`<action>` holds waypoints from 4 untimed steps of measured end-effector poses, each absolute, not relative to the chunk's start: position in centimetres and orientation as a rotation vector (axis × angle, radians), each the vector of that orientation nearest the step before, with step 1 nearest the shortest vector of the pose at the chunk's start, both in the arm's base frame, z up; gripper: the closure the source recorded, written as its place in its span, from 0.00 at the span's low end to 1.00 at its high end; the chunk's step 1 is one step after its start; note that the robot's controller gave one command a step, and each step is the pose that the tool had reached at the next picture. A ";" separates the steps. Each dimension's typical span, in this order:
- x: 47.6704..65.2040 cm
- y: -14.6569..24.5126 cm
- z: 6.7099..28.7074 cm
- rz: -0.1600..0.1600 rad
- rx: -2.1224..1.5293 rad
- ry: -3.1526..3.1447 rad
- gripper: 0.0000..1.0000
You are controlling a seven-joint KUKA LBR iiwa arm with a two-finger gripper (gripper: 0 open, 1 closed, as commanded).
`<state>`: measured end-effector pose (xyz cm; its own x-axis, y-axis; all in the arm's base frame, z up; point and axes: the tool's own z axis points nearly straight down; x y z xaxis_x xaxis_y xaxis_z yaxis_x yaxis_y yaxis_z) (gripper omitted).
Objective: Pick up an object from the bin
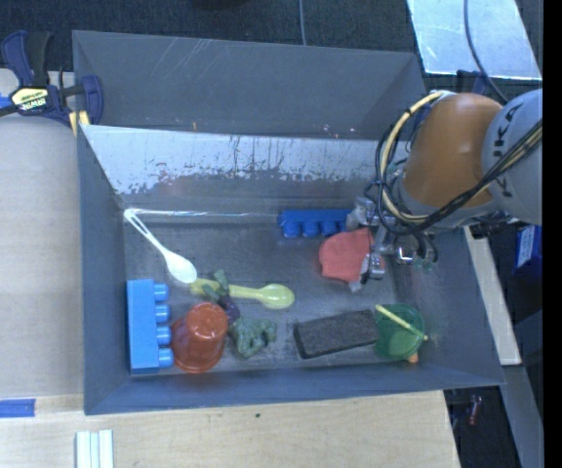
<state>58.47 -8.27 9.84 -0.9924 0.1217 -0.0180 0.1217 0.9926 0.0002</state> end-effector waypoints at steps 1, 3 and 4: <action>60.3 -8.1 7.3 0.003 0.362 3.094 1.00; 58.9 -6.5 12.9 0.003 0.356 3.102 1.00; 59.4 -6.2 15.7 0.005 0.352 3.098 1.00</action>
Offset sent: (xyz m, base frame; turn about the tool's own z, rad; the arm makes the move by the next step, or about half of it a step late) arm 0.0000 0.0000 0.0000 0.0000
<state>59.35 -6.18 15.74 -0.9742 0.2244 -0.0235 0.2243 0.9745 0.0061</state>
